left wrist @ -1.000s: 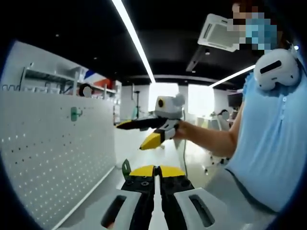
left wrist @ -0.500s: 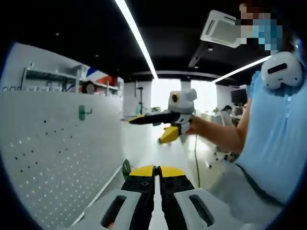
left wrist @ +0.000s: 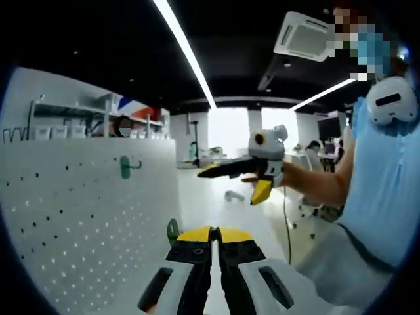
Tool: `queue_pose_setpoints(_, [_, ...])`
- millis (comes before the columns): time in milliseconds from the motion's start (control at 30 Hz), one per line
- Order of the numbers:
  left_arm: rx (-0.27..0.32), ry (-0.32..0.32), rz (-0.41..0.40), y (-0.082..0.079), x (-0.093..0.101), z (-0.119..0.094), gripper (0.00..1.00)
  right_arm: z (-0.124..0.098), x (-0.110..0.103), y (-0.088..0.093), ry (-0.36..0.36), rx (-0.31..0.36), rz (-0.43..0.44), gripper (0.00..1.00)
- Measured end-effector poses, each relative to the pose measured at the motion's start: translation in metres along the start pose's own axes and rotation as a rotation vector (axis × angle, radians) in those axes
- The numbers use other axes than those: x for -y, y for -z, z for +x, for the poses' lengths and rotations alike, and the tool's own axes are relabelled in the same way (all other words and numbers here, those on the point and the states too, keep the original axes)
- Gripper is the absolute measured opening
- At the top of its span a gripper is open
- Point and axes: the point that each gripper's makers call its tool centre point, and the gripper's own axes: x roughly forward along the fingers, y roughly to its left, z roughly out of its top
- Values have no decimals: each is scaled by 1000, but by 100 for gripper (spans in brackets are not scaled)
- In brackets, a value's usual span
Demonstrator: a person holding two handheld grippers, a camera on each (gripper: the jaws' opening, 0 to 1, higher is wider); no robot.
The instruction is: Insert the hook assembly into the mounting plate slot until the hook locks in place.
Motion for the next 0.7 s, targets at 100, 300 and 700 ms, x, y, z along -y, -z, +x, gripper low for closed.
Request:
queue_pose_setpoints(100, [3, 4, 7, -4, -6, 4, 2, -3, 3, 0, 10, -5, -1, 88])
queue_pose_setpoints(300, [9, 15, 18, -13, -19, 13, 2, -6, 8, 2, 27, -15, -4, 88])
queue_pose_setpoints(700, [29, 26, 34, -31, -48, 29, 2, -8, 11, 5, 47, -23, 3, 87])
